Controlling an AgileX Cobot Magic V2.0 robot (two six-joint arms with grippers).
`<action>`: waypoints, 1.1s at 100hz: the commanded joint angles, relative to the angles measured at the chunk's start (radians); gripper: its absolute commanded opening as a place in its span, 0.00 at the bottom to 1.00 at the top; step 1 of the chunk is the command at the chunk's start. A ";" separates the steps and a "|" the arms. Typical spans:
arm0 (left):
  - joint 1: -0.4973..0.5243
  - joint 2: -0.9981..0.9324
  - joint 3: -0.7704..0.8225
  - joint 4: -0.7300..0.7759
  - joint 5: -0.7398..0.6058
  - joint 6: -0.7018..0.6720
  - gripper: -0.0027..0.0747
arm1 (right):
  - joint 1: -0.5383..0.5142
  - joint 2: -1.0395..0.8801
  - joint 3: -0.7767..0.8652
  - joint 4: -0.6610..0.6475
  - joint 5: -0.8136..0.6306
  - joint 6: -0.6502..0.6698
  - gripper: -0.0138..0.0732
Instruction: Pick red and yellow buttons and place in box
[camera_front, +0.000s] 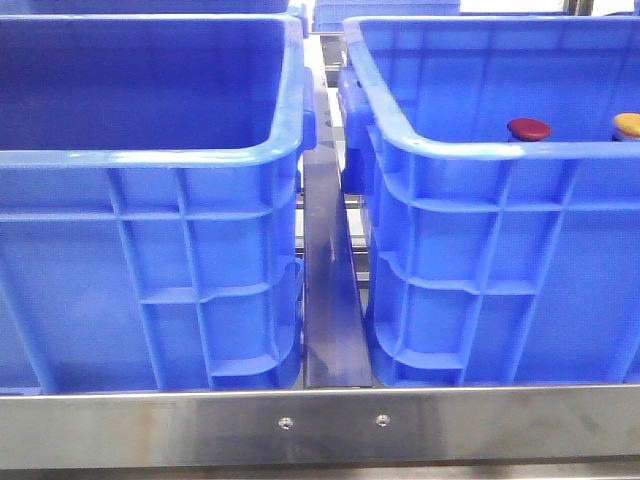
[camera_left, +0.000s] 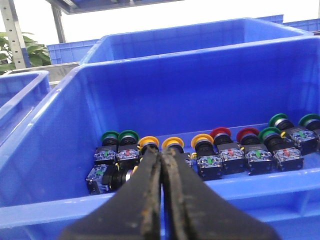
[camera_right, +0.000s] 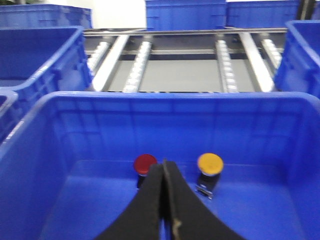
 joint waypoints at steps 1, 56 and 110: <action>0.001 -0.033 0.048 -0.006 -0.085 -0.010 0.01 | 0.008 -0.026 -0.027 -0.174 -0.078 0.182 0.08; 0.001 -0.033 0.048 -0.006 -0.085 -0.010 0.01 | 0.225 -0.204 0.200 -0.887 -0.418 0.843 0.08; 0.001 -0.033 0.048 -0.006 -0.085 -0.010 0.01 | 0.225 -0.559 0.528 -0.950 -0.469 0.901 0.08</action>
